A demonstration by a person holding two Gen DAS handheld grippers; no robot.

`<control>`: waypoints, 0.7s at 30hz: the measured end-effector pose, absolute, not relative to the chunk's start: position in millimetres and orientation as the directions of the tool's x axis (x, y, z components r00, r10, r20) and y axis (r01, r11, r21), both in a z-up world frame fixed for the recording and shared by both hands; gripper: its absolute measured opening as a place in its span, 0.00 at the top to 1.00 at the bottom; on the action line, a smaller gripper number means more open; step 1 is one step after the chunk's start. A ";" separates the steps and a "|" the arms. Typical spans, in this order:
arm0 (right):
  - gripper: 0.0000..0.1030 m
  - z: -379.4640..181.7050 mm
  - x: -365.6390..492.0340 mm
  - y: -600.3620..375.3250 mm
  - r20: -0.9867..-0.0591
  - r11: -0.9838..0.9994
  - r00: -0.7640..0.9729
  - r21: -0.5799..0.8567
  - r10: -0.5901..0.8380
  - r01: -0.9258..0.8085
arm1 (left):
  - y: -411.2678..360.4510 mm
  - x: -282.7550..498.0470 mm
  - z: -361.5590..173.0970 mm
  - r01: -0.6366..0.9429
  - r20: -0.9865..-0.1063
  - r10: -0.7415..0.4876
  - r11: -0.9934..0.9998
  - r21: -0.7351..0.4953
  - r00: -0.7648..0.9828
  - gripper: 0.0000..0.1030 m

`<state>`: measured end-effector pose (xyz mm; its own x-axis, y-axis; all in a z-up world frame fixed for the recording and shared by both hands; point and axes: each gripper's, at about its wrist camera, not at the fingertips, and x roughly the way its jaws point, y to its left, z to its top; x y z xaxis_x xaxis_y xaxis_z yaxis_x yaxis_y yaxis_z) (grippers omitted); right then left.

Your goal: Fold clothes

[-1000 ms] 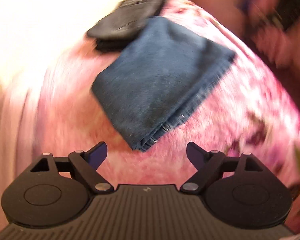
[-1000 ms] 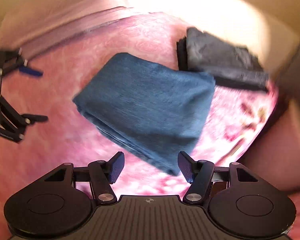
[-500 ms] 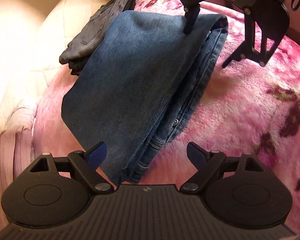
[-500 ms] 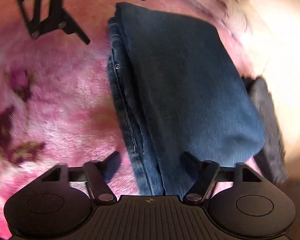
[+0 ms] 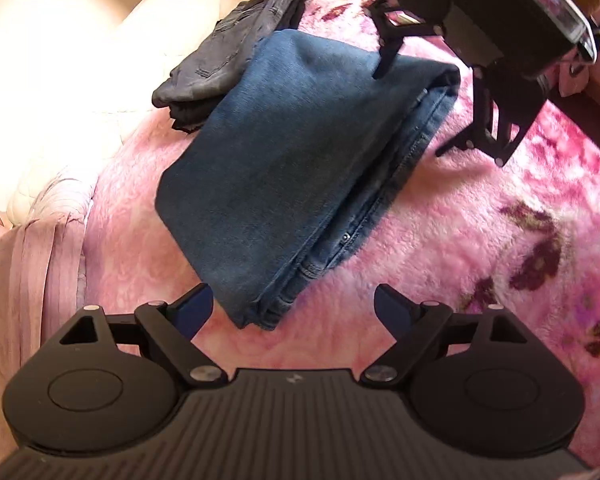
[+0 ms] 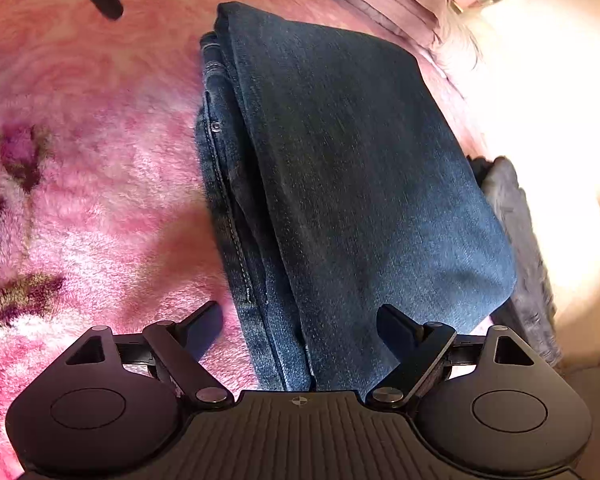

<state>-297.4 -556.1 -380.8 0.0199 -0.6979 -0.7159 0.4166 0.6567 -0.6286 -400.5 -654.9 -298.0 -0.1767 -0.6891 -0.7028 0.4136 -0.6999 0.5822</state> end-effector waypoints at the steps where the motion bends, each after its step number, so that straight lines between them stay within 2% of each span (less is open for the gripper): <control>1: 0.18 -380.7 -297.2 -556.0 -0.712 0.653 0.016 -0.634 -0.702 0.413 | -655.2 -403.1 -304.8 0.392 -0.692 -0.699 -0.697 0.601 -0.181 0.17; 7: 0.18 -382.7 -294.8 -554.5 -0.691 0.644 0.004 -0.673 -0.723 0.365 | -669.3 -416.0 -341.7 0.291 -0.623 -0.751 -0.660 0.692 -0.220 0.16; 9: 0.22 -387.6 -293.6 -554.5 -0.685 0.653 0.024 -0.683 -0.728 0.326 | -673.7 -419.4 -350.5 0.274 -0.615 -0.754 -0.657 0.703 -0.231 0.14; 10: 0.27 -390.0 -293.0 -554.4 -0.682 0.657 0.034 -0.689 -0.731 0.307 | -674.8 -420.7 -354.3 0.263 -0.612 -0.755 -0.655 0.708 -0.235 0.14; 11: 0.51 -391.3 -292.8 -555.2 -0.682 0.661 0.042 -0.690 -0.730 0.293 | -675.3 -421.9 -357.6 0.252 -0.610 -0.756 -0.654 0.713 -0.236 0.14; 12: 0.67 -386.0 -294.7 -561.0 -0.696 0.670 0.042 -0.671 -0.717 0.317 | -675.5 -422.9 -360.2 0.240 -0.608 -0.758 -0.652 0.719 -0.236 0.13; 14: 0.73 -370.1 -298.8 -570.4 -0.708 0.673 0.054 -0.642 -0.704 0.368 | -675.8 -424.2 -362.4 0.227 -0.597 -0.769 -0.638 0.736 -0.228 0.12; 21: 0.75 -303.7 -320.1 -593.2 -0.703 0.647 0.085 -0.591 -0.706 0.482 | -697.4 -440.1 -356.5 0.235 -0.530 -0.825 -0.564 0.792 -0.196 0.12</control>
